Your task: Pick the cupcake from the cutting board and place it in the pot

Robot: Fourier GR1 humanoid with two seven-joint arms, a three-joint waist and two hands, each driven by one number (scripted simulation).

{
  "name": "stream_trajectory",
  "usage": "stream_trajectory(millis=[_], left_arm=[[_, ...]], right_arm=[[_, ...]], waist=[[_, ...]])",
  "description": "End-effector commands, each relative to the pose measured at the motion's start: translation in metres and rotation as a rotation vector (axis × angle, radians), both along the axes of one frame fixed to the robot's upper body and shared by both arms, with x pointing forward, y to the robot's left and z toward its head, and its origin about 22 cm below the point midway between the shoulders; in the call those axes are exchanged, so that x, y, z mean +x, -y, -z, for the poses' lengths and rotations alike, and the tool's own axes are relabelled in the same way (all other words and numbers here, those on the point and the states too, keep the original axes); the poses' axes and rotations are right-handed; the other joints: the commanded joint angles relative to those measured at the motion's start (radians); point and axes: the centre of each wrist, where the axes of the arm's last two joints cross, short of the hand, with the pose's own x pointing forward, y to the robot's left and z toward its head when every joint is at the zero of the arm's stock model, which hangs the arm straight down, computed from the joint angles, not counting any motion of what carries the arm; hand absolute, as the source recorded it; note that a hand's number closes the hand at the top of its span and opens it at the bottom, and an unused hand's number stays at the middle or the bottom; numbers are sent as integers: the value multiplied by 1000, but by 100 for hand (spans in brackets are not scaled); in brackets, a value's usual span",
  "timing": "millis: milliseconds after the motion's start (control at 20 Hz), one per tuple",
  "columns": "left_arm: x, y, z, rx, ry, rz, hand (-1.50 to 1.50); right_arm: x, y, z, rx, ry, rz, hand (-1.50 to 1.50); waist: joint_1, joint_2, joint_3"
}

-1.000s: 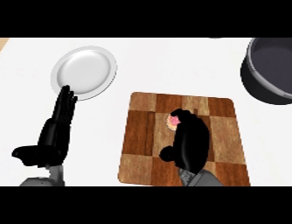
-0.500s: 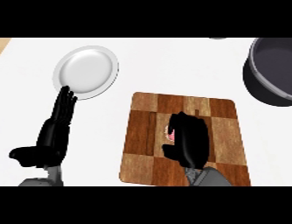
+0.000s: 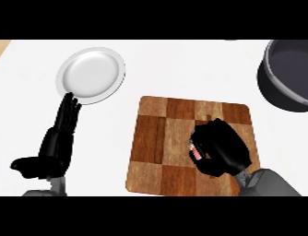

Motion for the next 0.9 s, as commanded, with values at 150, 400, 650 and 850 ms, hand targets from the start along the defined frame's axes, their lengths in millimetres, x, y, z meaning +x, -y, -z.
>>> stream_trajectory(millis=[150,400,650,850], left_arm=[[-11,-8,6,13,1,-24,0],[-5,-6,-5,14,-20,-31,0],[2,-14,-1,13,-1,-26,0],[3,-5,-5,3,9,0,0]], right_arm=[[-2,47,-62,137,189,-90,150],[-14,62,-112,206,328,-31,150],[-26,86,-139,166,377,120,150],[17,91,-125,192,383,247,150]], waist=[[-24,-3,1],[-24,-2,1],[-27,-1,1],[-10,2,1]])
